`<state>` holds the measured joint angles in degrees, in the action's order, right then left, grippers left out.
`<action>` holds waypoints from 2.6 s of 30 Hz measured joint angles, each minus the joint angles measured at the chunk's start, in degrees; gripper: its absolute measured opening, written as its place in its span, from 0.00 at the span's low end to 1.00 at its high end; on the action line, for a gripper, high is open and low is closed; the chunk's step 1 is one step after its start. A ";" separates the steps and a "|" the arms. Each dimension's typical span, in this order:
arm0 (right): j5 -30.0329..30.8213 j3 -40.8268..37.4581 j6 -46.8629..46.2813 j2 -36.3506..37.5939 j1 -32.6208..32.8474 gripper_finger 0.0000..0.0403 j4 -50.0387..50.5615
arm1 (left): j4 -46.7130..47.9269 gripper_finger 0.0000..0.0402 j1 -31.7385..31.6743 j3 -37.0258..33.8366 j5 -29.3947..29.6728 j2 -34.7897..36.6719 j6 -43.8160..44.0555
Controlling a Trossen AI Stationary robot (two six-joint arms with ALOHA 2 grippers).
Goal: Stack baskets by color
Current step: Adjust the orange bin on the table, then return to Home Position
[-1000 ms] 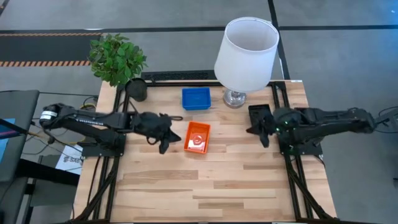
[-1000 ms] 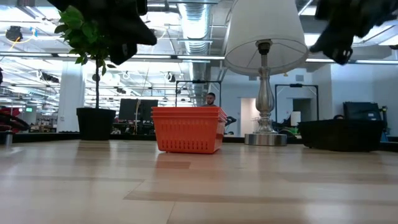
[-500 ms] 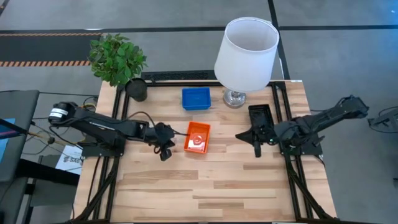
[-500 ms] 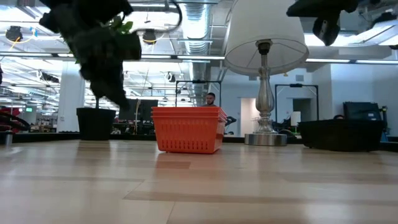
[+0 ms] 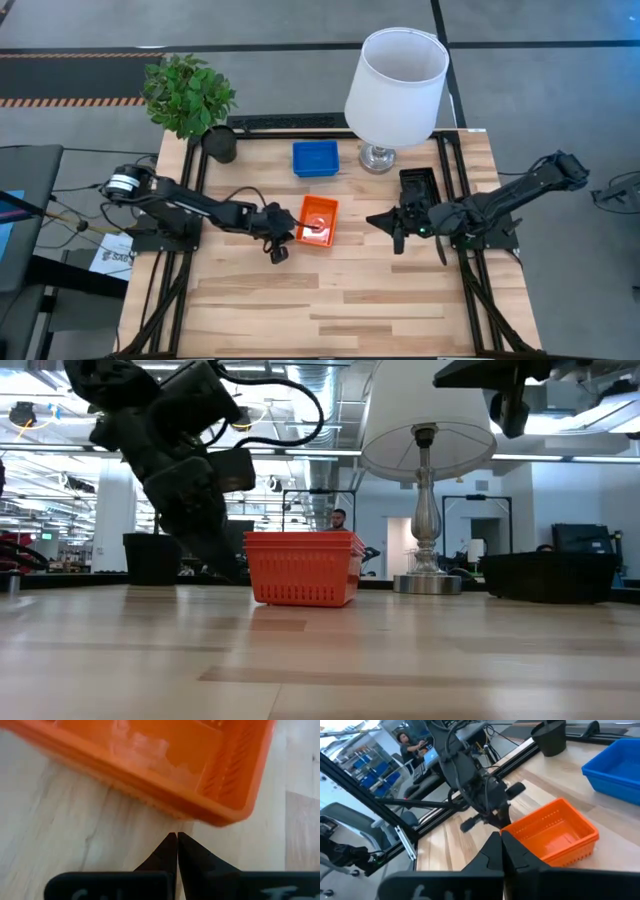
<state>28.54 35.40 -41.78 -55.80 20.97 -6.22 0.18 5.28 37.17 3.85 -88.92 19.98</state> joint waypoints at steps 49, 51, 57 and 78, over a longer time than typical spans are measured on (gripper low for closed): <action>-31.67 -6.34 28.57 5.31 -25.60 0.00 -10.30 | -7.59 0.00 -2.93 -25.85 2.59 69.65 -0.07; -31.66 -10.21 26.27 6.56 -25.89 0.00 -13.53 | -7.64 0.00 -2.93 -27.56 2.74 72.40 1.29; -29.00 -20.17 22.43 12.40 -27.22 0.00 -21.06 | -8.33 0.00 -2.92 -31.12 1.50 79.68 0.34; -31.74 -34.84 18.01 32.72 -35.71 0.00 -18.65 | -5.36 0.00 -2.91 -35.74 2.92 88.70 4.22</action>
<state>-3.20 0.56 -23.77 -23.07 -14.73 -24.86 -5.18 2.37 1.43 6.77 -0.22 24.20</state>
